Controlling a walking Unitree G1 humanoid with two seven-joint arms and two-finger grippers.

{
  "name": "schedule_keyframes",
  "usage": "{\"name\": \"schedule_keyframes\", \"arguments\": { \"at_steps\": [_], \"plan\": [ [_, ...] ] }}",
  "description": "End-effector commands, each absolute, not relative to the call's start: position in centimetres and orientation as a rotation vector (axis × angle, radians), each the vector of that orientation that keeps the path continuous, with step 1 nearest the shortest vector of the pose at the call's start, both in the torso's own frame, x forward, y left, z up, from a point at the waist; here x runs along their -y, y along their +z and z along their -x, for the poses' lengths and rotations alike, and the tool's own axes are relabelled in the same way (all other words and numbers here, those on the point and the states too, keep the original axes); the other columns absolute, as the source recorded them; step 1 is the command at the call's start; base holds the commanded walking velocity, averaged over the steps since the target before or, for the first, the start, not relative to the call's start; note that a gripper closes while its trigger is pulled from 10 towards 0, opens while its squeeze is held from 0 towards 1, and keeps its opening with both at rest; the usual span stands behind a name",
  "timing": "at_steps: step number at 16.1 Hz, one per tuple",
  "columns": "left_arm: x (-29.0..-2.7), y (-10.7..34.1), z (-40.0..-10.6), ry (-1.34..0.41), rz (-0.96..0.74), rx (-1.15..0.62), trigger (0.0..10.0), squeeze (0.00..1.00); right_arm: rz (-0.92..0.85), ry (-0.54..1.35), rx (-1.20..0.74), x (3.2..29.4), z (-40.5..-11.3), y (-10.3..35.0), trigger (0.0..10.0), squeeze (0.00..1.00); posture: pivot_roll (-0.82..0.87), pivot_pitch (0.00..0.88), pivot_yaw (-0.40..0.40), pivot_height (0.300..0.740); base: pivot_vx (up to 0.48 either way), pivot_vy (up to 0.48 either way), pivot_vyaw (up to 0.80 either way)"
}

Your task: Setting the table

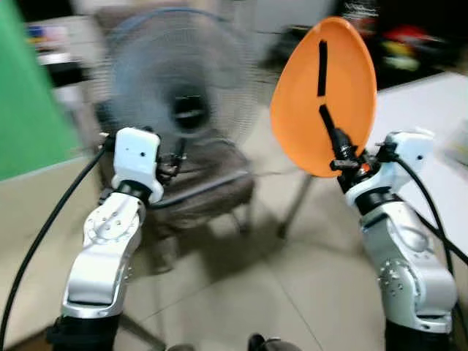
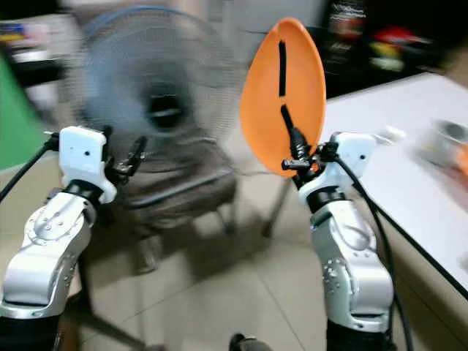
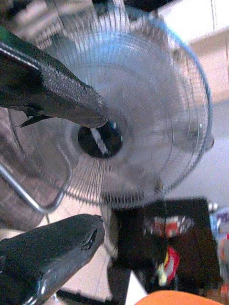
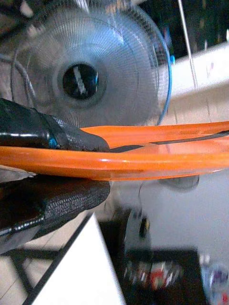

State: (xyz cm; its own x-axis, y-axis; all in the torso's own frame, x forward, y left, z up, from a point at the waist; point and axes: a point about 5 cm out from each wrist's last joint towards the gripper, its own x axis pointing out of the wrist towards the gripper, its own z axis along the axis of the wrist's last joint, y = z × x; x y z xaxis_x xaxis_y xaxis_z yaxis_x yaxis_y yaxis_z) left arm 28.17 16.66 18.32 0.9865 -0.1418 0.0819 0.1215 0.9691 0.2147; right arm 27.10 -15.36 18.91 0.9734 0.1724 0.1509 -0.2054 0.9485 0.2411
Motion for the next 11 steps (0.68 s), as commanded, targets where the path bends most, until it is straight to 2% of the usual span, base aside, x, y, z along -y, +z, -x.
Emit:
{"name": "schedule_keyframes", "arguments": {
  "at_steps": [1, 9, 11],
  "plan": [
    [-16.8, 17.9, -28.3, -0.125, -0.207, 0.077, 10.0, 0.00, -0.257, 0.224, 0.176, 14.8, -27.1, 20.2, 10.0, 0.00, 0.12, 0.000, -0.003, 0.740, 0.000, 0.000, -0.80],
    [-16.4, 18.0, -28.2, -0.136, -0.145, 0.087, 10.0, 0.00, -0.208, 0.224, 0.073, 14.8, -26.9, 18.7, 10.0, 0.00, 0.12, 0.000, 0.008, 0.740, 0.000, 0.000, -0.80],
    [-16.6, 18.0, -27.9, -0.136, -0.142, 0.097, 10.0, 0.00, -0.186, 0.246, 0.016, 14.8, -27.2, 17.6, 10.0, 0.00, 0.14, 0.000, -0.008, 0.740, 0.251, 0.000, 0.00]
  ]
}}
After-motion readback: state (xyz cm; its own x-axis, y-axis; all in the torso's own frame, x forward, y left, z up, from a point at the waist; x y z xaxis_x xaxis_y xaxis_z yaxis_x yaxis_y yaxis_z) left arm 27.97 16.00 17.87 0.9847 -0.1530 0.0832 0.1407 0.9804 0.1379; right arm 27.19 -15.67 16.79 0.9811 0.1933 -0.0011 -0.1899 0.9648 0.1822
